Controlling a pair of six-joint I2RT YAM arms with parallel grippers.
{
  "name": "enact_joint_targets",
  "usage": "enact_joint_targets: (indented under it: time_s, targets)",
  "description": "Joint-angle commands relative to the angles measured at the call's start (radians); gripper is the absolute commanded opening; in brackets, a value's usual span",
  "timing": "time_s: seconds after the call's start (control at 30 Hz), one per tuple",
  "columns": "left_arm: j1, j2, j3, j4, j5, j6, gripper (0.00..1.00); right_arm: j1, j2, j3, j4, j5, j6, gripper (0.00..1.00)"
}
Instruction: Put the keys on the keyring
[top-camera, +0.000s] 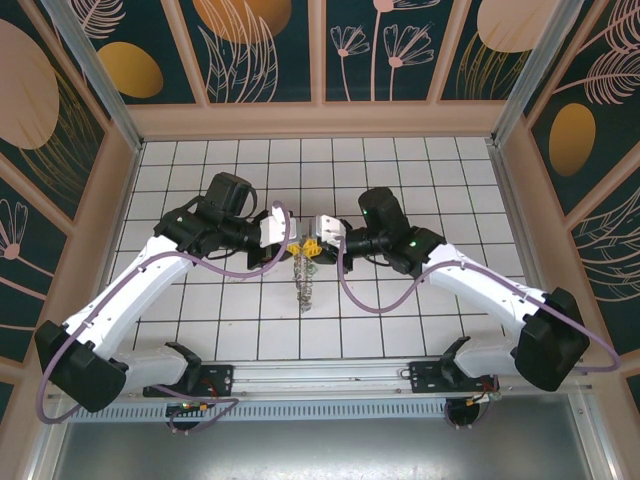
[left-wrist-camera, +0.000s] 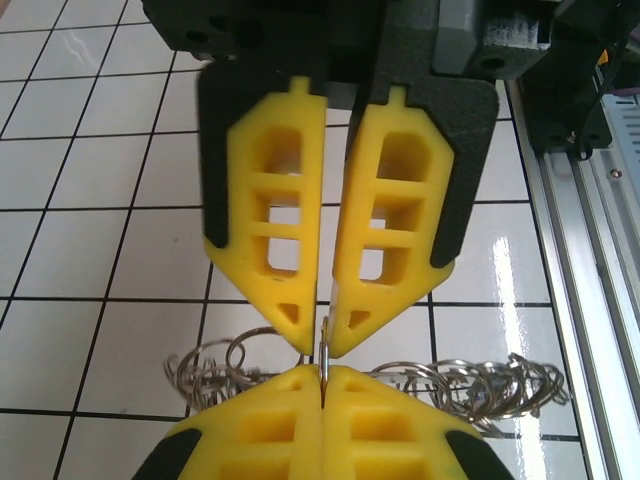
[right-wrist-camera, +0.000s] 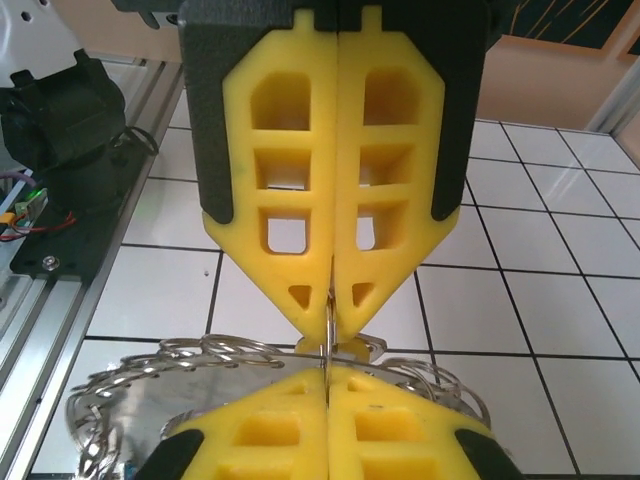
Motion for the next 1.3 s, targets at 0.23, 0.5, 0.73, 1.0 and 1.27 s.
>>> enact_joint_targets:
  time_s: [0.23,0.5,0.73,1.0,1.27]
  targets:
    - [-0.003,-0.027,0.018,0.055,0.03,-0.043,0.21,0.008,-0.059,-0.088,0.263,-0.067,0.139,0.0]
    - [-0.002,-0.123,-0.071,0.167,0.047,-0.163,0.32,0.003,-0.145,-0.318,0.774,0.01,0.45,0.0]
    - [-0.003,-0.115,-0.09,0.212,0.063,-0.205,0.29,0.009,-0.173,-0.368,0.846,0.042,0.461,0.0]
    - [-0.004,-0.081,-0.086,0.186,0.118,-0.139,0.14,0.009,-0.173,-0.38,0.891,0.078,0.491,0.0]
    - [-0.003,-0.12,-0.147,0.293,0.137,-0.14,0.0,0.011,-0.147,-0.431,1.088,0.148,0.601,0.0]
